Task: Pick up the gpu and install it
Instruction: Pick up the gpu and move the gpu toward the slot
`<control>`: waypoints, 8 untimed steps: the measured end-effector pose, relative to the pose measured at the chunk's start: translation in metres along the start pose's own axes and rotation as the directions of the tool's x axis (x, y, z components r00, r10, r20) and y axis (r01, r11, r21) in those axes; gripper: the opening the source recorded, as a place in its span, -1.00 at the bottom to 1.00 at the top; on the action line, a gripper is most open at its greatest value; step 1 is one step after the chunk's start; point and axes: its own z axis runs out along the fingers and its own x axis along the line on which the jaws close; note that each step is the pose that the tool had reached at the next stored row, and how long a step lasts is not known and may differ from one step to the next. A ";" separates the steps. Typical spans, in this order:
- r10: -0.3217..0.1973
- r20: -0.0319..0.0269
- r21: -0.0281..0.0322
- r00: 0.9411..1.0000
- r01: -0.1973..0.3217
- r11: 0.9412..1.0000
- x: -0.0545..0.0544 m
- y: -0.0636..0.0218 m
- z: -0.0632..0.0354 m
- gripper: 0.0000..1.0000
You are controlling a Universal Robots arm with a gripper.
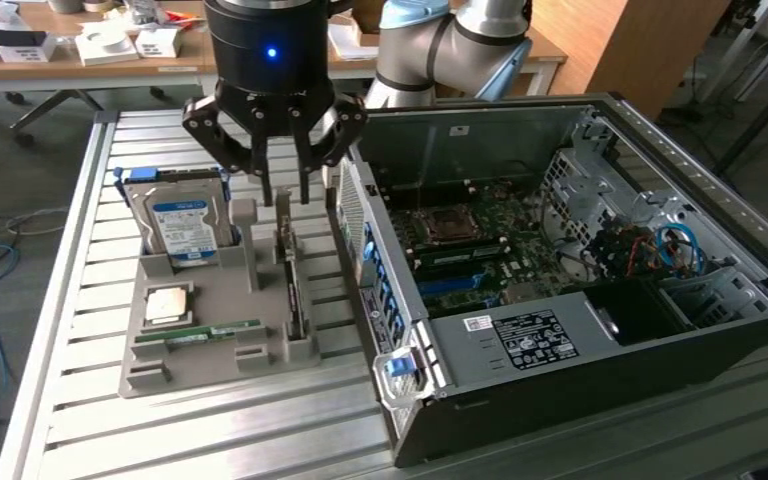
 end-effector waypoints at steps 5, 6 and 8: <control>0.000 0.000 0.000 1.000 0.000 1.000 0.000 0.0000 0.0000 -0.06; 0.000 0.000 0.000 1.000 0.000 1.000 0.000 0.0000 0.0000 -0.06; 0.000 0.000 0.000 1.000 0.000 1.000 0.000 -0.0001 0.0008 -0.06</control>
